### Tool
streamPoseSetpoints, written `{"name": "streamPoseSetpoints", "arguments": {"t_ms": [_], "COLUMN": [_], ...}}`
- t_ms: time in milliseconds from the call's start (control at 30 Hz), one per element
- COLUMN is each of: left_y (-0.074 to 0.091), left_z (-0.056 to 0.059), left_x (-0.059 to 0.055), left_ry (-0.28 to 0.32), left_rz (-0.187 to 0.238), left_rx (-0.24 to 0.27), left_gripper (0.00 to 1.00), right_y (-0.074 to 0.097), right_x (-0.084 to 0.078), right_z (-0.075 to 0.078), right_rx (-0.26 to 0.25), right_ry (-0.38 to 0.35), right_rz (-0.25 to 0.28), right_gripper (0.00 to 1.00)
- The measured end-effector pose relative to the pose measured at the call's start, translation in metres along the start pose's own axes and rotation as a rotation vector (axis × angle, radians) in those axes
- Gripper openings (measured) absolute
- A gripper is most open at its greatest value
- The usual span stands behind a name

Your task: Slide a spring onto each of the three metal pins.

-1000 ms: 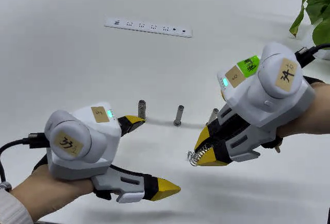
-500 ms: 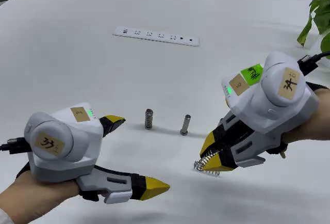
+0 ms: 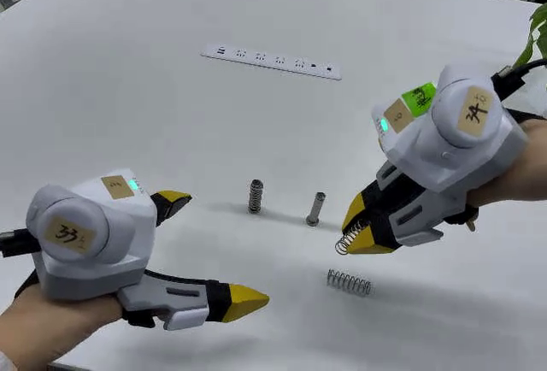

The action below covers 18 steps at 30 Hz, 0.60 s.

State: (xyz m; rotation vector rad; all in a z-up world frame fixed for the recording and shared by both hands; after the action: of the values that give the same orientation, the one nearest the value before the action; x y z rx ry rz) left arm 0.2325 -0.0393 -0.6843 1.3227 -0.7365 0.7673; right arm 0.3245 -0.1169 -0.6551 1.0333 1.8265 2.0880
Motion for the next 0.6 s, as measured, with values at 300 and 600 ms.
{"name": "streamPoseSetpoints", "arguments": {"t_ms": [300, 600], "left_y": [0.001, 0.001], "left_z": [0.000, 0.000], "left_x": [0.002, 0.004], "left_ry": [0.007, 0.011], "left_rz": [0.012, 0.022], "left_rx": [0.007, 0.003], "left_gripper": [0.99, 0.99], "right_y": [0.005, 0.007], "right_x": [0.001, 0.009], "right_z": [0.024, 0.045], "right_rx": [-0.034, -0.047], "right_ry": [0.035, 0.077], "right_rz": [-0.043, -0.079], "right_gripper": [0.12, 0.12]}}
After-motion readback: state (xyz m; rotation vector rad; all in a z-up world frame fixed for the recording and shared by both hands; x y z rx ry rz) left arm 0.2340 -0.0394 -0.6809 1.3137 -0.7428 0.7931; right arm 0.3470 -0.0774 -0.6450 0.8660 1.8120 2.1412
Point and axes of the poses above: the centre of the closed fingertips' face, and the gripper's own axes: y roughly backward along the fingers, z roughly to its right, x roughly out of its top, the point moved 1 cm from there along y, roughly backward along the fingers, and after that the axes turned 5 degrees about -z, right-handed, at the moved point
